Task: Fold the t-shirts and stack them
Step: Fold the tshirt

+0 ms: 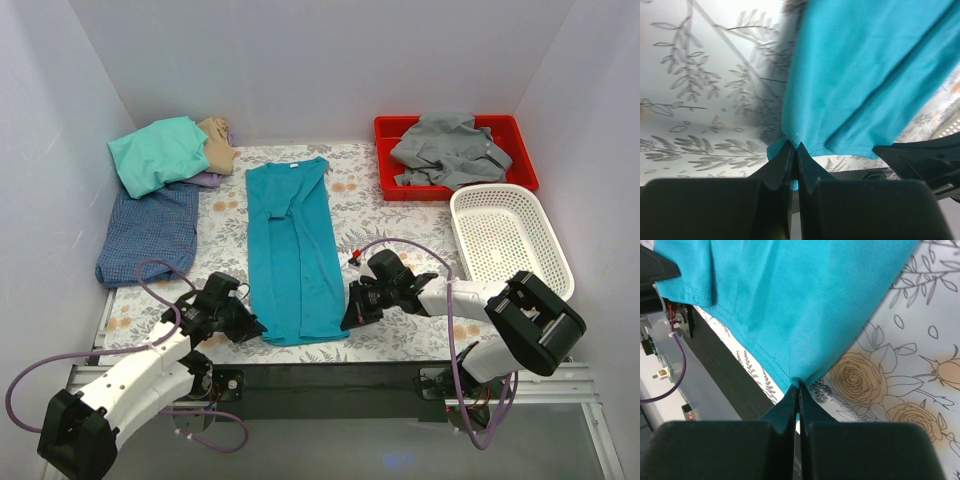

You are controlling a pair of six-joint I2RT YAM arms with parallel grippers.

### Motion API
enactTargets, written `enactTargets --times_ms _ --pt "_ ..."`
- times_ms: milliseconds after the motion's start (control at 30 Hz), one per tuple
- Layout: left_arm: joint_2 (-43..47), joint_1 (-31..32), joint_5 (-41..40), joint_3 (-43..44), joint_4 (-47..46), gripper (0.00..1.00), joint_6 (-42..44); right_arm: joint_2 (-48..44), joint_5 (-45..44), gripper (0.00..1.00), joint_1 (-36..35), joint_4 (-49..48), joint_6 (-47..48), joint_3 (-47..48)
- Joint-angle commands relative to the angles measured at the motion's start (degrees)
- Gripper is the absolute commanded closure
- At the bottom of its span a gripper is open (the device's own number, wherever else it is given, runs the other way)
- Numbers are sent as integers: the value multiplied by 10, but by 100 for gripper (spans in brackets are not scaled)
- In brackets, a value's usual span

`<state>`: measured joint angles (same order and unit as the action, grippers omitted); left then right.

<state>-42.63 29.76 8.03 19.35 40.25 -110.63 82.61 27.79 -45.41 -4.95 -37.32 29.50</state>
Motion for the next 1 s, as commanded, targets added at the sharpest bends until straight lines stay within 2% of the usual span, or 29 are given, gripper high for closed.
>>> enactTargets --times_ms 0,167,400,600,967 --pt "-11 3 -31 60 -3 100 21 -27 4 99 -2 -13 16 32" --pt "-48 3 -73 140 2 100 60 -28 3 99 -1 18 46 90" --pt "-105 3 -115 180 -23 100 82 1 -12 99 14 68 89 180" --pt "-182 -2 -168 231 -52 100 116 47 -3 99 58 93 122 257" --pt "-312 -102 -140 290 -161 100 179 184 65 99 125 122 170 397"
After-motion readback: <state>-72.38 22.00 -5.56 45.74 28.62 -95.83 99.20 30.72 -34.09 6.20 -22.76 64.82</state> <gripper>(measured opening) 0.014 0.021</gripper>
